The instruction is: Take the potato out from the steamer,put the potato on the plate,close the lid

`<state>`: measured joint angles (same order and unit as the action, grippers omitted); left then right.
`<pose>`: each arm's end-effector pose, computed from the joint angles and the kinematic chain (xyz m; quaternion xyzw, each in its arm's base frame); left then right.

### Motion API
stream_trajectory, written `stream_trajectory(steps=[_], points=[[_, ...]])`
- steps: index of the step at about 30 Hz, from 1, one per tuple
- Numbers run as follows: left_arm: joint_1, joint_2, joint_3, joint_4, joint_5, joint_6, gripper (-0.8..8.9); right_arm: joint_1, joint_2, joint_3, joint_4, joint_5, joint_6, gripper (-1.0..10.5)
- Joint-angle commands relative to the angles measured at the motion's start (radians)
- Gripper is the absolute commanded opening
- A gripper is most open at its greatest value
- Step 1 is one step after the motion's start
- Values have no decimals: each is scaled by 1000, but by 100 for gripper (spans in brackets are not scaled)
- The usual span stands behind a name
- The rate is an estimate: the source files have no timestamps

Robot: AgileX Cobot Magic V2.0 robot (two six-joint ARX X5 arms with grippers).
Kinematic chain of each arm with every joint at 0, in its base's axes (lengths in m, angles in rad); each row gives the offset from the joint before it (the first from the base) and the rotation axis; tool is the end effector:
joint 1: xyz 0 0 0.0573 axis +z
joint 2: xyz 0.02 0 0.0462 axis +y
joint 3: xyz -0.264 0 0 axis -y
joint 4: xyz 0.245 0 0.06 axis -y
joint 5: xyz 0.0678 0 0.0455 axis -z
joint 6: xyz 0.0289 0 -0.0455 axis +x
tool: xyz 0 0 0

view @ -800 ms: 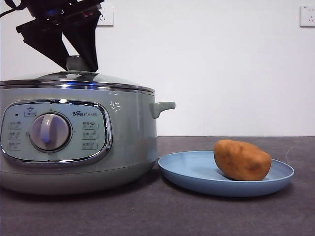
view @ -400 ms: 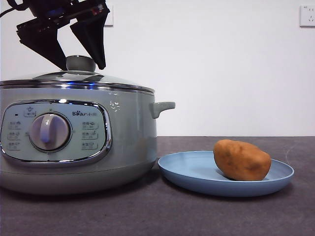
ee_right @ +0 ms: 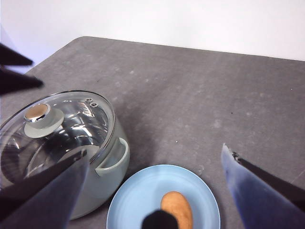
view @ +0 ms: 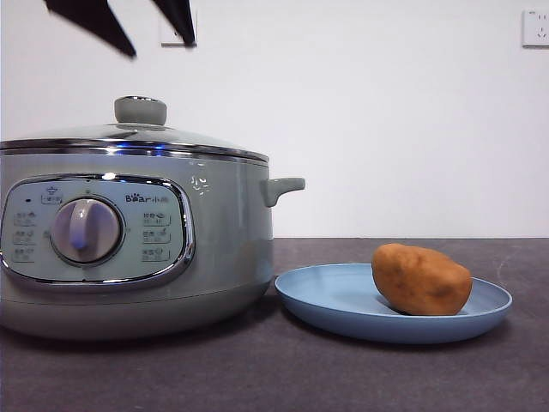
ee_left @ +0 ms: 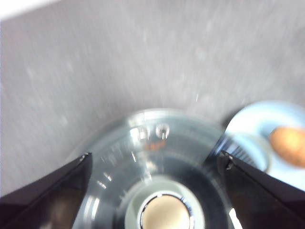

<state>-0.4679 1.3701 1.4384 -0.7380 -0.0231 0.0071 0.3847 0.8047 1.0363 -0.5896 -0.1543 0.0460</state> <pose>0.2533 -0.1273 0.3788 0.0831 0.3180 -0.2095 0.9209 0.1391 0.0611 0.3746 0.0014 0.1828 0.2579 0.9487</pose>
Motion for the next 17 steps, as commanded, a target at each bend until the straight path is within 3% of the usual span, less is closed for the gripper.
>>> stream_trajectory(steps=[1,13,17], points=[[-4,-43,56,-40,1,-7,440,0,-1,3,5,-3,10,468],[-5,-303,96,-158,-2,-30,430,1,-3,3,3,-5,18,468],[-5,-355,93,-269,-2,-29,279,2,-16,3,-7,-10,18,446]])
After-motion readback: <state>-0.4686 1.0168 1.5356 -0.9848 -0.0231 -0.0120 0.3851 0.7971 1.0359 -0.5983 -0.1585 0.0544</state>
